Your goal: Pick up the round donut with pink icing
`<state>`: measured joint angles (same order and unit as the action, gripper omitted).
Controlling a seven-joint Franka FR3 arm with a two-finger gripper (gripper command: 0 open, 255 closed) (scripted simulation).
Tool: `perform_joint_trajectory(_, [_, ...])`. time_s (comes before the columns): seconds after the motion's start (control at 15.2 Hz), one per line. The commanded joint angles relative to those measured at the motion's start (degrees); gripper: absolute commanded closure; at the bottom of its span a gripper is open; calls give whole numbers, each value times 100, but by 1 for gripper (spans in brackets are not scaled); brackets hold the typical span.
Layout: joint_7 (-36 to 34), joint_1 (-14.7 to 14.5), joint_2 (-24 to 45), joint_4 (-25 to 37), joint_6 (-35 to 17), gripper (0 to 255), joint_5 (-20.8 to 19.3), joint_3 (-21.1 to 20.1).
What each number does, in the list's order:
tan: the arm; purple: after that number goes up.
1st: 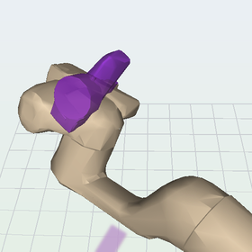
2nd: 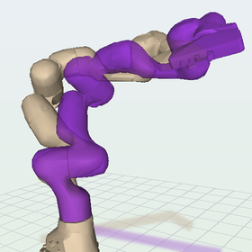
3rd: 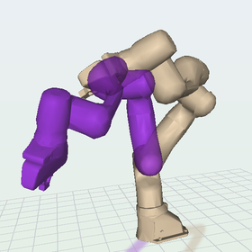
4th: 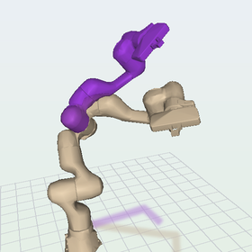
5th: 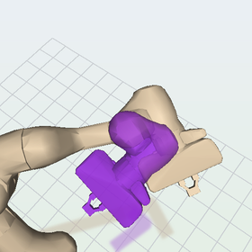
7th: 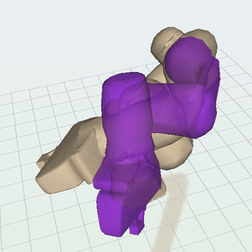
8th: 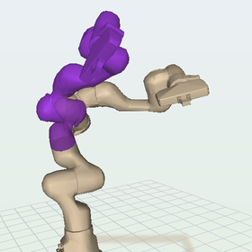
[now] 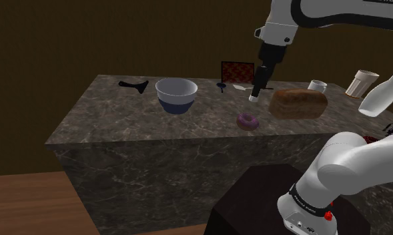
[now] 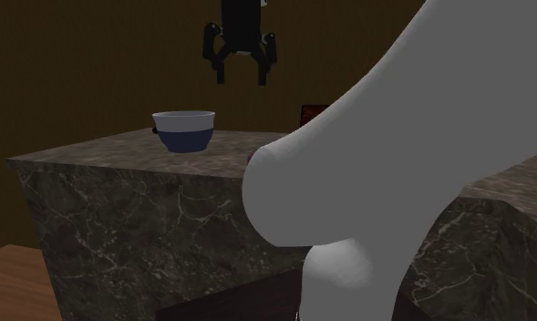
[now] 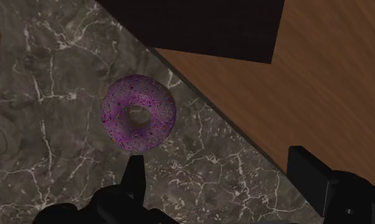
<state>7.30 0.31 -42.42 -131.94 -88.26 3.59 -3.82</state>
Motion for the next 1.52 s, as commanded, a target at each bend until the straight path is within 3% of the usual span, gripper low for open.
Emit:
perform_joint_trajectory(0.0, [0,0,0,0,0,0,0,0])
perform_joint_trajectory(0.4, [1419,64,-159,-982,-1041,0,471,1483])
perform_joint_trajectory(0.79, [3125,-111,485,-1474,-1892,0,1171,3079])
perform_joint_trajectory(1.45, [3428,-143,689,-1897,-2448,0,1218,3218])
